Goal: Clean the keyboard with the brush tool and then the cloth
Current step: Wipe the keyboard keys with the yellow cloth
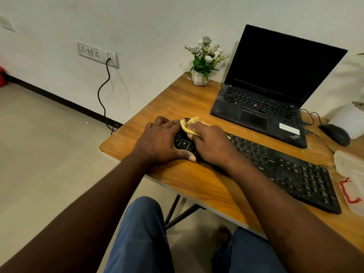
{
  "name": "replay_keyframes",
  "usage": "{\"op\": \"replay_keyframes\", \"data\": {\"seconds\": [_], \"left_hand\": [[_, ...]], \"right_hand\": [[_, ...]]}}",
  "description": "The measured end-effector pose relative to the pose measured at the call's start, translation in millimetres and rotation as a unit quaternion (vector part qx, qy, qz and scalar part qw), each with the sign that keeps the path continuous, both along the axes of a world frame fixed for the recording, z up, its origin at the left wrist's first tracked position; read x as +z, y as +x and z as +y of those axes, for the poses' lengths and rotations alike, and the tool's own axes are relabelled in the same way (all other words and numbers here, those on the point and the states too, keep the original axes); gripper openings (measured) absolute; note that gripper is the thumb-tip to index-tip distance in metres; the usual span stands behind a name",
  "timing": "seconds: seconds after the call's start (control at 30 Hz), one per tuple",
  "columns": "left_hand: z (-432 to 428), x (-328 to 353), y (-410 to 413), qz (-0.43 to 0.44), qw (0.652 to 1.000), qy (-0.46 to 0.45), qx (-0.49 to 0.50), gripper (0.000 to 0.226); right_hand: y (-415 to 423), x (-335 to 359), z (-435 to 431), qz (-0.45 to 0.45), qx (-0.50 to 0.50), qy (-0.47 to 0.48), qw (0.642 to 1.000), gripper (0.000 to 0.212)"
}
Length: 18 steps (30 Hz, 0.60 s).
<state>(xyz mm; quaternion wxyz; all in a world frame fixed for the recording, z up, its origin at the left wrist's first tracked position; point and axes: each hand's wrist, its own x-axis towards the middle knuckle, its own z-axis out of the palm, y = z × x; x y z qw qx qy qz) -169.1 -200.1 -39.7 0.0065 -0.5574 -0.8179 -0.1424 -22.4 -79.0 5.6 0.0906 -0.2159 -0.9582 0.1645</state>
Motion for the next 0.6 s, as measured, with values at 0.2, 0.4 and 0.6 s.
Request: {"op": "replay_keyframes", "data": {"seconds": [0.2,0.4,0.6], "left_hand": [[2.1,-0.5,-0.5,-0.011,1.0,-0.014,0.003,0.129],[2.0,-0.9,3.8,0.022,0.999,-0.002,-0.026,0.13],[5.6,1.1,10.4,0.05,0.998,-0.013,-0.032,0.12]], "right_hand": [[55.4,-1.5,25.6,-0.051,0.041,0.032,0.997,0.054],[66.9,21.6,49.8,0.046,-0.085,0.054,0.994,0.037],[-12.5,21.8,59.2,0.09,-0.124,-0.074,0.985,0.028]]}}
